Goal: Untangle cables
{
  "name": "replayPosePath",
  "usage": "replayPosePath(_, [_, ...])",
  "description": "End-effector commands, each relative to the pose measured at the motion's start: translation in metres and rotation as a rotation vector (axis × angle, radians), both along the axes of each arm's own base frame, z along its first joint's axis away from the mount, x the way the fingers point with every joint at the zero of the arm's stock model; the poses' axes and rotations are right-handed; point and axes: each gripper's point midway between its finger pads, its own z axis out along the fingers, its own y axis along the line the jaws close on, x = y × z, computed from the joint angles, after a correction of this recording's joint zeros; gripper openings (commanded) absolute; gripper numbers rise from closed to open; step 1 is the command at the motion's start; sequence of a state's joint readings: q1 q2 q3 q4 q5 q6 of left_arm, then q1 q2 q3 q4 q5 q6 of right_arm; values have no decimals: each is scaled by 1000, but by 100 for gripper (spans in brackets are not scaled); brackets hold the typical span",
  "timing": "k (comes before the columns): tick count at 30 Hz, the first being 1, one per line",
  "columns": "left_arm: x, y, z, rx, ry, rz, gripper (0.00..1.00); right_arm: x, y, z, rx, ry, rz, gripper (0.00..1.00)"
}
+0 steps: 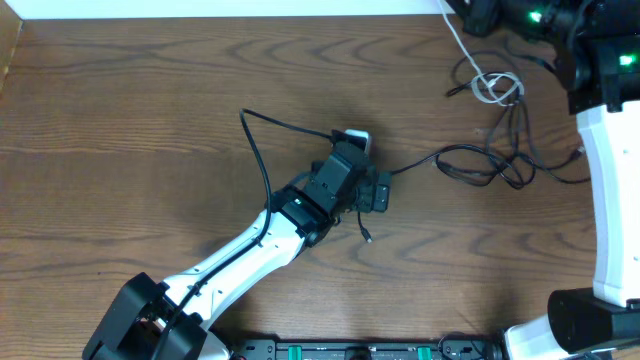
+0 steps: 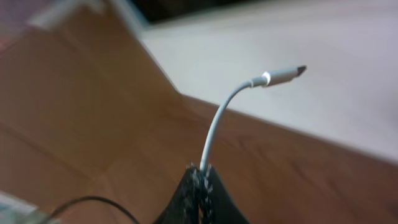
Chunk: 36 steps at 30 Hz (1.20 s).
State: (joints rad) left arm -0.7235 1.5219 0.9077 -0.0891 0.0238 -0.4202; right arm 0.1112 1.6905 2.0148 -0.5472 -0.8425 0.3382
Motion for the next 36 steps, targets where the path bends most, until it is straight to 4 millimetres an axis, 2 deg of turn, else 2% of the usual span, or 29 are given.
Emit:
replayPosePath(1, [3, -1, 12, -5, -46, -18, 98, -23, 21, 32, 131, 20, 135, 1])
replayPosePath(4, [3, -2, 12, -5, -49, -20, 98, -34, 34, 59, 202, -29, 201, 1])
replayPosePath(7, [4, -2, 14, 1, -63, -33, 98, -43, 46, 75, 241, -58, 244, 1])
replayPosePath(11, [5, -3, 26, 13, -117, -73, 98, -48, 54, 75, 243, -59, 261, 1])
replayPosePath(16, [9, -6, 56, 20, -251, -143, 98, -47, 54, 74, 247, -41, 260, 1])
replayPosePath(19, [14, -9, 64, 51, -324, -189, 98, -48, 54, 74, 253, -29, 261, 1])
replayPosePath(21, [15, -10, 66, 50, -338, -191, 98, -49, 54, 74, 254, -26, 267, 1])
replayPosePath(27, [36, -3, 84, 58, -440, -88, 98, -58, 57, 77, 265, -14, 323, 1])
replayPosePath(30, [46, -7, 86, 66, -489, -83, 98, -64, 58, 82, 273, -21, 355, 1])
replayPosePath(36, [62, -21, 76, 50, -538, -85, 98, -68, 59, 85, 283, -12, 373, 1])
